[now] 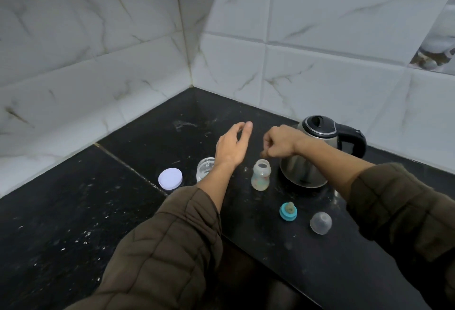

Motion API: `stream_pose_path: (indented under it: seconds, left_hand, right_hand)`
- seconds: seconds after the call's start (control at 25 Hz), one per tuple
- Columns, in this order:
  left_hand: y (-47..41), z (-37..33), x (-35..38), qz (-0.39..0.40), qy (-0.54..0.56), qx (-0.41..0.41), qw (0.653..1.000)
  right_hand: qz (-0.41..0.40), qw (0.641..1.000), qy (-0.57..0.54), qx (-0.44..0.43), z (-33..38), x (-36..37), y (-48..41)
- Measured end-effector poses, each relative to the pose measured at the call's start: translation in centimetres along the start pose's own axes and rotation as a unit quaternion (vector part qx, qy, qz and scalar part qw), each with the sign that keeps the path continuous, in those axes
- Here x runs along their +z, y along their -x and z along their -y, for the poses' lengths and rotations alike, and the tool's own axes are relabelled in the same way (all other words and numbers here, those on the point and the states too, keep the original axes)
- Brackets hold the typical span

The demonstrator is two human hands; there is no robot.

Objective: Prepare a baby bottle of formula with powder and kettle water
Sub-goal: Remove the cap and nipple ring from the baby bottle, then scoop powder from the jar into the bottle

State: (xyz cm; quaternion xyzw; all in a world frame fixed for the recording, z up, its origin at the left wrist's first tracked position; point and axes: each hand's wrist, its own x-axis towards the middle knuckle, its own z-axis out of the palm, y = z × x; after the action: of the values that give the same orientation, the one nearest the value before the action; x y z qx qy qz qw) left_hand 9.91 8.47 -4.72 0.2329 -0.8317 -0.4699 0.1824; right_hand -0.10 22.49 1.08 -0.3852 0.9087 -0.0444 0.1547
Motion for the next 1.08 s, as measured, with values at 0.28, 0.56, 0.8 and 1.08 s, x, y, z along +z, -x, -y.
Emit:
stream_pose_path:
  seconds: [0.28,0.56,0.8,1.08]
  left_hand:
    - [-0.8,4.5,-8.9,-0.036,-0.088,-0.019,0.995]
    - [1.4,9.3,-11.8,0.158,-0.153,-0.096,0.971]
    - [1.4,12.7,-9.3,0.172,-0.195,-0.085,0.962]
    - [0.8,12.8,-8.0,0.140,-0.154,-0.034,0.977]
  right_hand:
    - [-0.059,0.993,-0.012,-0.105,7.8,-0.3,-3.0]
    - [-0.017,0.967,0.144,-0.210,12.6,2.3,-4.9]
    - [0.075,0.928,0.247,-0.270,12.8,4.6,-6.0]
    - [0.158,0.916,0.265,-0.257,10.5,6.5,-6.6]
